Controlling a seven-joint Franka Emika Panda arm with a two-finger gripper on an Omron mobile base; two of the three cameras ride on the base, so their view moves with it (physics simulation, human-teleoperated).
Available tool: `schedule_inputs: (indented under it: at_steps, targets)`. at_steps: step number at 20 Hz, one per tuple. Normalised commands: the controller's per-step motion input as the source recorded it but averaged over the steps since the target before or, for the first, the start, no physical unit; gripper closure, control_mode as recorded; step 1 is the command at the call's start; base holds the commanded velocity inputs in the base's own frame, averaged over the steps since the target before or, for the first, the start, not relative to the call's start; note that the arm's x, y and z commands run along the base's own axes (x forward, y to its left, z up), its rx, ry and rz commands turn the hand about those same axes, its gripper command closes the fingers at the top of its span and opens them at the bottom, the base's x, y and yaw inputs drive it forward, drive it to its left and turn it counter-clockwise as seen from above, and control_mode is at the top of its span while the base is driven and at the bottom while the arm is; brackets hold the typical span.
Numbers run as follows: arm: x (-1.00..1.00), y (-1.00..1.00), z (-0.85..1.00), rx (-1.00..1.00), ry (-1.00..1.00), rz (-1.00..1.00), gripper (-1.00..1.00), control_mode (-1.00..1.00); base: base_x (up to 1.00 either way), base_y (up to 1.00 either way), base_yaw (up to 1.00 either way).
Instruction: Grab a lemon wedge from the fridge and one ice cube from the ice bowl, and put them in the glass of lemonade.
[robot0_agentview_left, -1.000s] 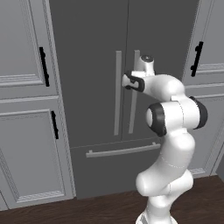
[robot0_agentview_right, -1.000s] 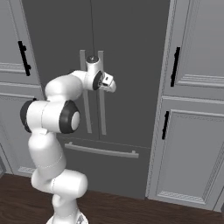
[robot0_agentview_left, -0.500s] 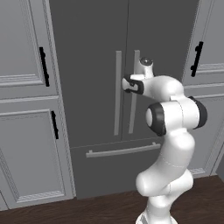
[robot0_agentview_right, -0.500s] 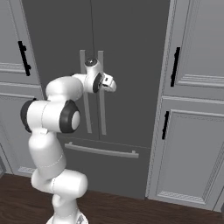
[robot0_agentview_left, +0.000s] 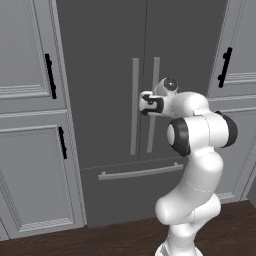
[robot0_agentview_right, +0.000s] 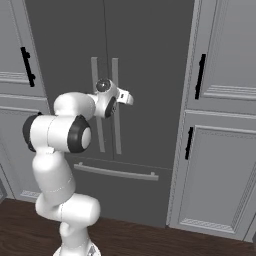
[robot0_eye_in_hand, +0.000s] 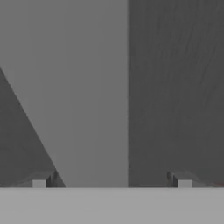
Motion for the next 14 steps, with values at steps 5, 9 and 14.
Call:
schedule_inputs:
  at_steps: [5,9,14]
  targets:
    - [0.54,0.0,-0.02,0.0,0.0,0.04,-1.0,-1.0,0.0,0.0,0.0]
    - [0.46,0.05,0.0,0.0,0.03,0.01,1.0,-1.0,0.0,0.0,0.0]
    - [0.44,0.01,0.0,-0.04,0.07,0.0,1.0,-1.0,0.0,0.0,0.0]
